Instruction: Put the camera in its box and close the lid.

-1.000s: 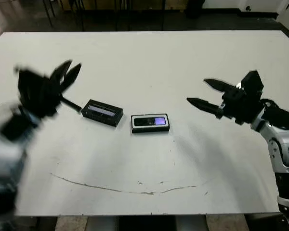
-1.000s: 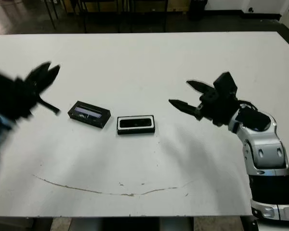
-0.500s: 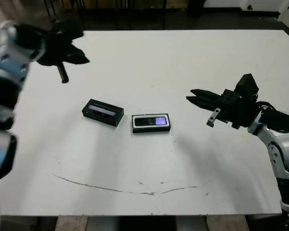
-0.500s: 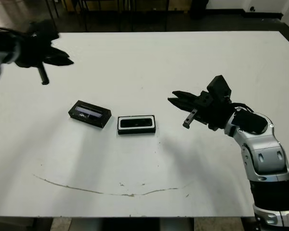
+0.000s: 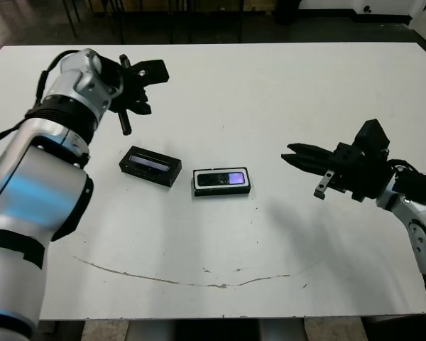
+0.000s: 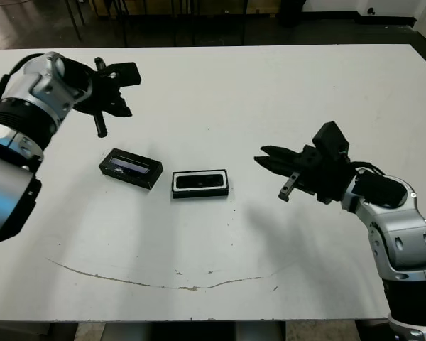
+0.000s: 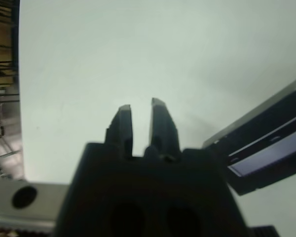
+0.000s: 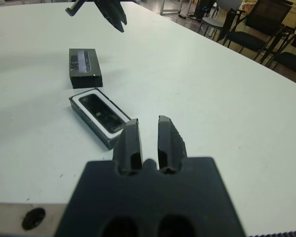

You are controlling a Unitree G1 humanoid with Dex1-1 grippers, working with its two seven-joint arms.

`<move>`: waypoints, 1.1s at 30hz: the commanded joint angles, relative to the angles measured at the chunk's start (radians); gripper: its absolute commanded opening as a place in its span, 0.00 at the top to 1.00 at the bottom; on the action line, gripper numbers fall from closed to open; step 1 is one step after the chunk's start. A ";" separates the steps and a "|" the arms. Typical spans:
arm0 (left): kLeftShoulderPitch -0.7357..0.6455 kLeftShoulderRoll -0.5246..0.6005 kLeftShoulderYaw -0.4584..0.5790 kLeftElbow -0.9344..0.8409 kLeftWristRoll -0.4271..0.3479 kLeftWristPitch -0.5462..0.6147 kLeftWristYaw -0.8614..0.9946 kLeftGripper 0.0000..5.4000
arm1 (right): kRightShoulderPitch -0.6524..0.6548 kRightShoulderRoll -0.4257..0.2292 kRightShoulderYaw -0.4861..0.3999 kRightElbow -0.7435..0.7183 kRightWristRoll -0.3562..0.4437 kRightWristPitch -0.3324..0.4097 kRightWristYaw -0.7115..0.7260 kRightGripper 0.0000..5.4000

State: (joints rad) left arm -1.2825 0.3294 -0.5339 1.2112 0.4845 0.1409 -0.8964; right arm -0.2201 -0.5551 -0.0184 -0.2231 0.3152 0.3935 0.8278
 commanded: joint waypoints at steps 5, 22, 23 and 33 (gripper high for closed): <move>0.081 0.002 -0.080 0.032 0.104 -0.095 0.000 1.00 | 0.029 -0.020 0.012 0.003 -0.012 -0.027 0.010 1.00; 0.169 0.064 -0.098 0.014 0.144 -0.249 -0.100 1.00 | 0.051 -0.007 0.026 0.028 -0.004 -0.079 0.012 1.00; 0.177 0.072 -0.093 -0.001 0.139 -0.249 -0.117 1.00 | 0.051 -0.006 0.026 0.030 0.000 -0.072 0.011 1.00; 0.279 0.186 -0.076 -0.213 0.114 -0.243 -0.296 1.00 | 0.050 -0.007 0.029 0.031 0.006 -0.056 0.006 1.00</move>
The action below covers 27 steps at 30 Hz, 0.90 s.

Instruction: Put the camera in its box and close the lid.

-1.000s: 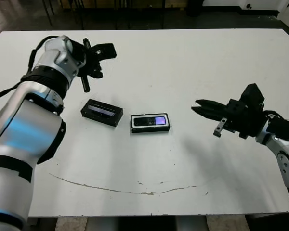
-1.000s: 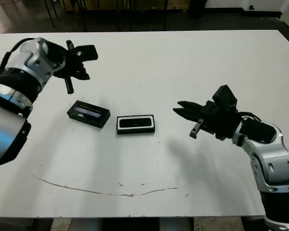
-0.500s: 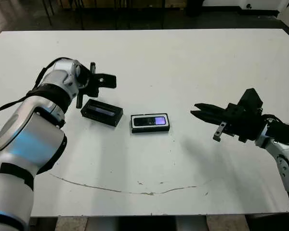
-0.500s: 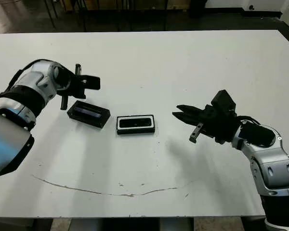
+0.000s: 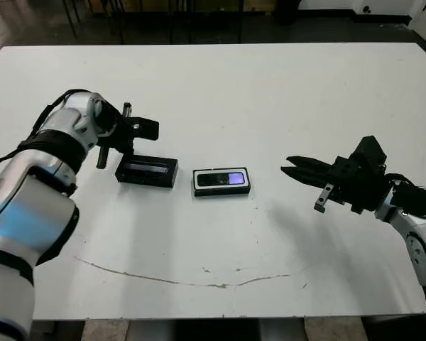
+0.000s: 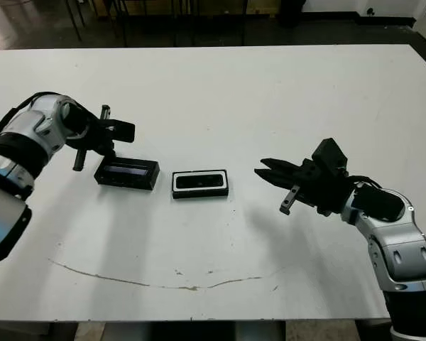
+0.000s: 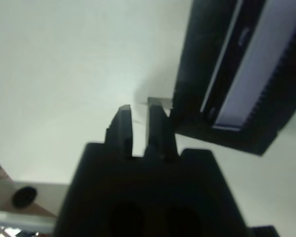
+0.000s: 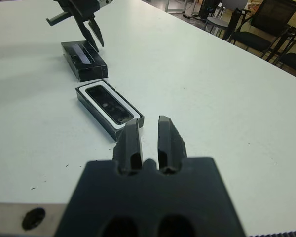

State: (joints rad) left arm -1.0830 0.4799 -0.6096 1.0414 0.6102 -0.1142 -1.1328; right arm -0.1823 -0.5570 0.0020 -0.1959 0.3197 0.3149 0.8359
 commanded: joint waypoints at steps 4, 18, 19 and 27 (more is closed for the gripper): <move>0.155 0.110 0.044 -0.211 -0.076 0.048 -0.175 1.00 | 0.008 -0.005 0.009 0.018 -0.001 -0.008 0.009 1.00; 0.389 0.271 0.087 -0.733 -0.210 0.193 -0.362 1.00 | -0.023 -0.008 0.013 0.032 0.002 0.030 0.008 1.00; 0.392 0.273 0.086 -0.738 -0.209 0.199 -0.363 1.00 | -0.024 -0.009 0.014 0.032 -0.001 0.024 0.008 1.00; 0.421 0.310 0.117 -0.702 -0.105 0.186 -0.128 1.00 | -0.026 -0.006 0.012 0.033 -0.004 0.022 -0.001 1.00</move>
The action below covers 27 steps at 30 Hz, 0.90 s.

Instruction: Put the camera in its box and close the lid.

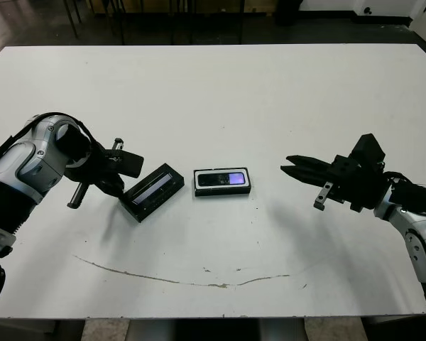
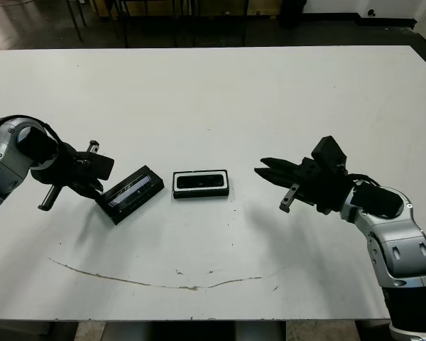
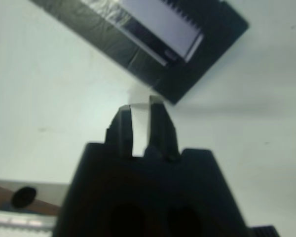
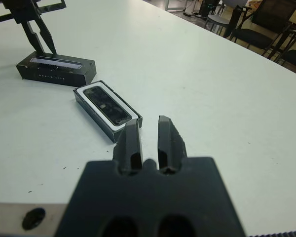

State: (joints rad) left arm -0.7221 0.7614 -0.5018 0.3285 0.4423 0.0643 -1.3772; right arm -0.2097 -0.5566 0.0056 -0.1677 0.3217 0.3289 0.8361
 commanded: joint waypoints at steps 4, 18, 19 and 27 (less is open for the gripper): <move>0.134 0.044 0.073 -0.033 0.198 0.118 0.418 1.00 | 0.004 -0.007 0.003 0.009 -0.001 0.004 0.003 1.00; 0.463 -0.033 0.742 -0.599 -0.283 0.394 0.602 1.00 | 0.030 -0.021 -0.018 0.006 0.020 -0.014 0.021 1.00; 0.474 -0.070 0.786 -0.663 -0.360 0.462 0.603 1.00 | 0.026 -0.018 -0.016 0.012 0.023 -0.015 0.024 1.00; 0.499 -0.217 0.868 -0.908 -0.672 0.748 0.717 0.98 | 0.009 -0.026 -0.007 0.002 0.015 0.001 0.025 1.00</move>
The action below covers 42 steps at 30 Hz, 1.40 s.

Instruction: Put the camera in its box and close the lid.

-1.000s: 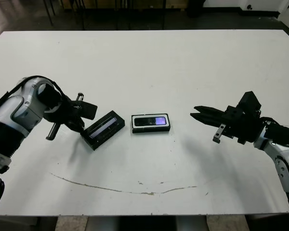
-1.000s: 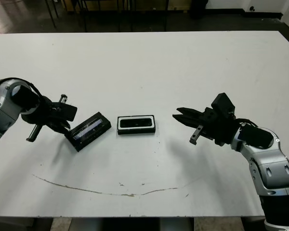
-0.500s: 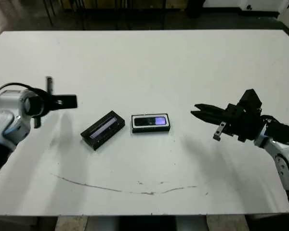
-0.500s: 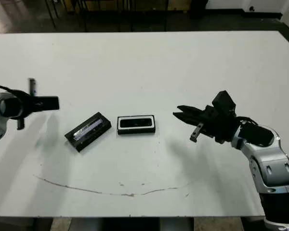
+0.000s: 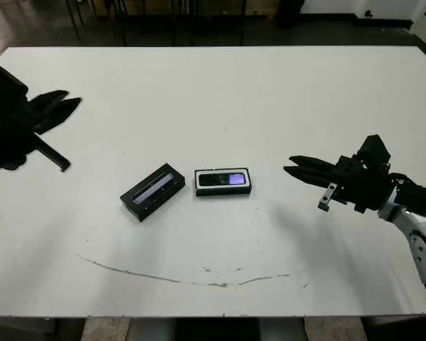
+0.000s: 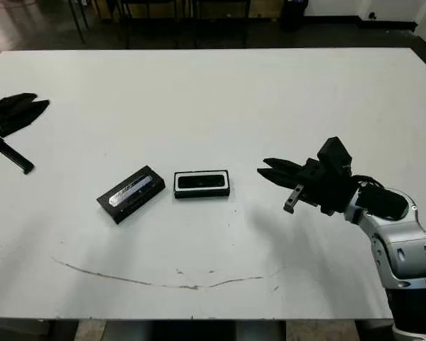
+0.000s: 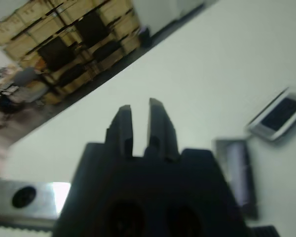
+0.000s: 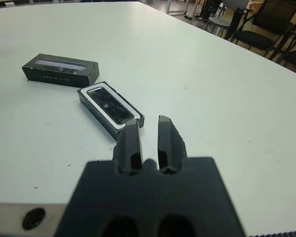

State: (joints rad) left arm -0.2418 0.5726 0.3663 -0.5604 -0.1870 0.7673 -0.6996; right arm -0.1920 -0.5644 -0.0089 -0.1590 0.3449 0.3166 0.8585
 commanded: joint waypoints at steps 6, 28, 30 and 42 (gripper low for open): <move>0.052 -0.007 -0.057 0.008 -0.105 0.043 0.055 0.76 | 0.000 -0.016 0.003 -0.015 -0.005 0.004 0.001 1.00; 0.177 0.038 -0.296 0.125 -0.157 -0.011 0.020 0.00 | 0.010 -0.012 0.014 -0.013 -0.009 0.008 -0.005 1.00; 0.186 0.044 -0.315 0.130 -0.145 -0.036 0.018 0.00 | 0.011 -0.011 0.015 -0.010 -0.012 0.004 -0.003 1.00; 0.194 0.028 -0.362 0.170 -0.166 -0.010 0.035 0.00 | 0.017 -0.005 0.017 0.012 -0.018 -0.030 0.005 1.00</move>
State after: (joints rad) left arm -0.0664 0.5966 0.0173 -0.4101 -0.3587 0.7480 -0.6705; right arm -0.1856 -0.5653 0.0000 -0.1597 0.3357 0.2966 0.8556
